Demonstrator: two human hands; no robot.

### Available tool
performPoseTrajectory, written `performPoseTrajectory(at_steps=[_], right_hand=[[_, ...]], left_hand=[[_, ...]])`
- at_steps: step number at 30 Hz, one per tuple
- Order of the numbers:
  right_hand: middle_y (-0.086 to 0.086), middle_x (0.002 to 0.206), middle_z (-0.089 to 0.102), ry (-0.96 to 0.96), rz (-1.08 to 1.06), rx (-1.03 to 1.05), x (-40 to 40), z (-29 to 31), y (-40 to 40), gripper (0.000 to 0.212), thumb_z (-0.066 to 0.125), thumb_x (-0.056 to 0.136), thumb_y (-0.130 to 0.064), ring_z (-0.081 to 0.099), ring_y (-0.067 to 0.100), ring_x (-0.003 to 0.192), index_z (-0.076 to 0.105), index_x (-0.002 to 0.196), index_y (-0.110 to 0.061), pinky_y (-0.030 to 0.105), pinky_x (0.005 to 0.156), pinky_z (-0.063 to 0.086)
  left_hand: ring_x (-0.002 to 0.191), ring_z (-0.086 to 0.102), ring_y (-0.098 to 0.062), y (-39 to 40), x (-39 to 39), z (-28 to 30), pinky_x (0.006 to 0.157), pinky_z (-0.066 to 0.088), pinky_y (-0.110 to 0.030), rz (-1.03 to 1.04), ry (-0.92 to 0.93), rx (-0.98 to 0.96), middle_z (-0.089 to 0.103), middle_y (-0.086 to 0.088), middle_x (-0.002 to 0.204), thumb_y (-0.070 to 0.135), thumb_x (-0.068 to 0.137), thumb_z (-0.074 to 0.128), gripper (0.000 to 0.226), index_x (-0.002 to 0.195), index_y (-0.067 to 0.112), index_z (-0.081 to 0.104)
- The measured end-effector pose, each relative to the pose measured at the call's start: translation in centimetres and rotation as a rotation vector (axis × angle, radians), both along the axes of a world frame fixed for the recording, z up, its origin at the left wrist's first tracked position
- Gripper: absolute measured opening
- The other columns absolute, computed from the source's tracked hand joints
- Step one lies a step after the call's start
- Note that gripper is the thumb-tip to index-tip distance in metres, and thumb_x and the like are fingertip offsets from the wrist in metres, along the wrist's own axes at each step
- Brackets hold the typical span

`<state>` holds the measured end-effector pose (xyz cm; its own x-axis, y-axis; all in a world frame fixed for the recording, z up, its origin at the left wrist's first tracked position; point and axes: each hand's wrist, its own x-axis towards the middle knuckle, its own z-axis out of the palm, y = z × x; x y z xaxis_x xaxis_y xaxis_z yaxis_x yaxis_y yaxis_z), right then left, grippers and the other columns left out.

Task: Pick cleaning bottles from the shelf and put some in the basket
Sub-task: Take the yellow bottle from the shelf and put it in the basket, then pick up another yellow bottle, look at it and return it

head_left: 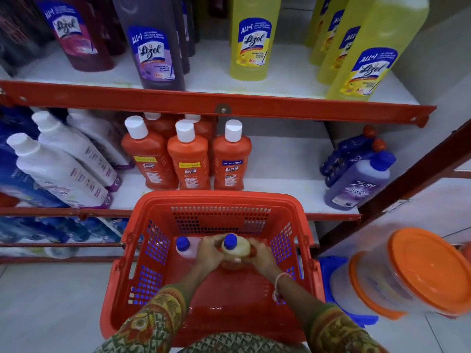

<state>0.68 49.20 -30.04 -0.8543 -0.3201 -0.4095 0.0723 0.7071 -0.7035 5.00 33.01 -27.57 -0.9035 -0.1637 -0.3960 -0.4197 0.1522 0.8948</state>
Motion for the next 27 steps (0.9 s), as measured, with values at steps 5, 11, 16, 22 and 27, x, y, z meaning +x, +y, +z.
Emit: performPoseTrajectory(at_steps=[5,11,16,22,27], right_hand=[[0.011,0.113,0.073,-0.007,0.008,0.08,0.7,-1.0,-0.1,0.049,0.08,0.071,-0.013,0.066,0.026,0.106,0.063,0.117,-0.014,0.028,0.085,0.047],[0.014,0.114,0.072,0.013,0.047,0.109,1.0,-1.0,0.2,0.05,0.08,0.07,-0.014,0.066,0.029,0.107,0.062,0.118,-0.013,0.032,0.088,0.049],[0.012,0.111,0.074,0.045,0.151,0.157,0.7,-0.1,0.0,0.048,0.082,0.066,-0.019,0.067,0.028,0.106,0.066,0.112,-0.015,0.034,0.086,0.052],[0.004,0.114,0.074,0.162,0.325,0.165,-0.9,4.1,1.0,0.052,0.076,0.064,-0.009,0.067,0.02,0.108,0.067,0.114,-0.024,0.028,0.094,0.051],[-0.004,0.113,0.073,0.258,0.264,-0.053,-2.9,11.1,1.4,0.047,0.083,0.069,-0.016,0.067,0.009,0.103,0.068,0.112,-0.027,0.033,0.097,0.052]], left_hand=[[0.092,0.065,-0.024,0.0,0.7,-1.6,0.065,0.05,-0.011,-0.014,-0.063,0.008,0.069,-0.013,0.098,-0.018,0.047,0.085,0.067,0.109,-0.006,0.064],[0.087,0.061,-0.021,0.6,1.5,-1.8,0.058,0.051,-0.011,-0.015,0.009,-0.043,0.065,-0.02,0.107,-0.027,0.051,0.077,0.064,0.11,-0.013,0.06],[0.095,0.065,-0.02,0.1,2.1,-2.2,0.07,0.05,-0.011,-0.076,0.0,-0.119,0.069,-0.01,0.107,-0.013,0.053,0.084,0.067,0.115,-0.003,0.063],[0.105,0.064,-0.01,-2.2,2.7,-0.3,0.09,0.054,-0.033,-0.243,0.037,-0.205,0.066,-0.004,0.117,-0.017,0.062,0.074,0.07,0.124,0.01,0.057],[0.098,0.063,0.004,-4.0,1.9,5.7,0.083,0.053,-0.02,-0.164,0.248,-0.312,0.071,0.016,0.104,-0.007,0.074,0.072,0.054,0.122,0.013,0.06]])
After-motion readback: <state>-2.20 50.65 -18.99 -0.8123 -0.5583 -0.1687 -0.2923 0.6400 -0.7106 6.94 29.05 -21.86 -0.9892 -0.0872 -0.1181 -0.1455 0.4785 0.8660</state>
